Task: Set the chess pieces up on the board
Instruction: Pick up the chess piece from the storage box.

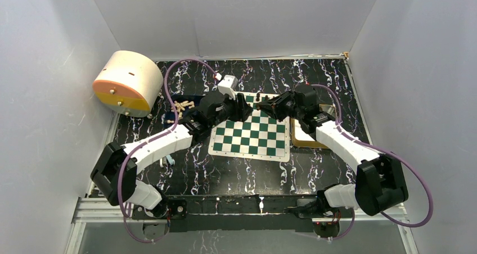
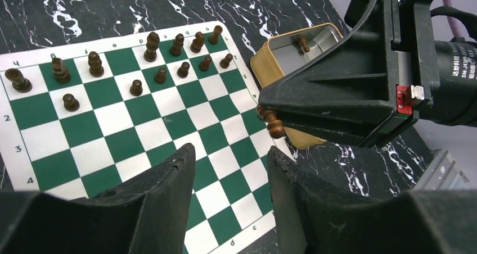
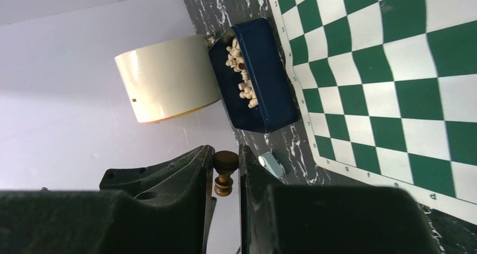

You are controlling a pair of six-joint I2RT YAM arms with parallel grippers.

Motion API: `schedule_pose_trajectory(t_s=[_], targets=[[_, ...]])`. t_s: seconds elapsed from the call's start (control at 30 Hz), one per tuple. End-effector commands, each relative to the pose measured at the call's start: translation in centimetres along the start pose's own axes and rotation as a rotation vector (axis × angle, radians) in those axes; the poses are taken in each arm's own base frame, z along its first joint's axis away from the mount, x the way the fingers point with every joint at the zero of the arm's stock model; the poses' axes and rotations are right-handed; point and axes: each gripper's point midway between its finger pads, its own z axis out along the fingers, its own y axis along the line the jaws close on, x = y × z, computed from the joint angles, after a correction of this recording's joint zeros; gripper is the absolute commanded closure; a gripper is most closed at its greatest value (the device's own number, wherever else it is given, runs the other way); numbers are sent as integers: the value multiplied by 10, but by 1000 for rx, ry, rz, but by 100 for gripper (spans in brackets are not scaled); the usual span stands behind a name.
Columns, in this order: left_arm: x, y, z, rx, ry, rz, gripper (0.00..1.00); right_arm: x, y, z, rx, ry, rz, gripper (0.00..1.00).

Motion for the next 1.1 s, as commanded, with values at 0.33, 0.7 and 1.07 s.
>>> schedule_pose_trajectory(t_s=[0.33, 0.7, 1.07], targets=[[-13, -30, 7, 62, -90, 147, 50, 13, 21, 7, -71, 12, 37, 81], [-13, -28, 10, 50, -83, 192, 70, 15, 18, 5, -67, 15, 36, 80], [-14, -25, 7, 40, -91, 216, 77, 25, 17, 7, -71, 37, 35, 80]])
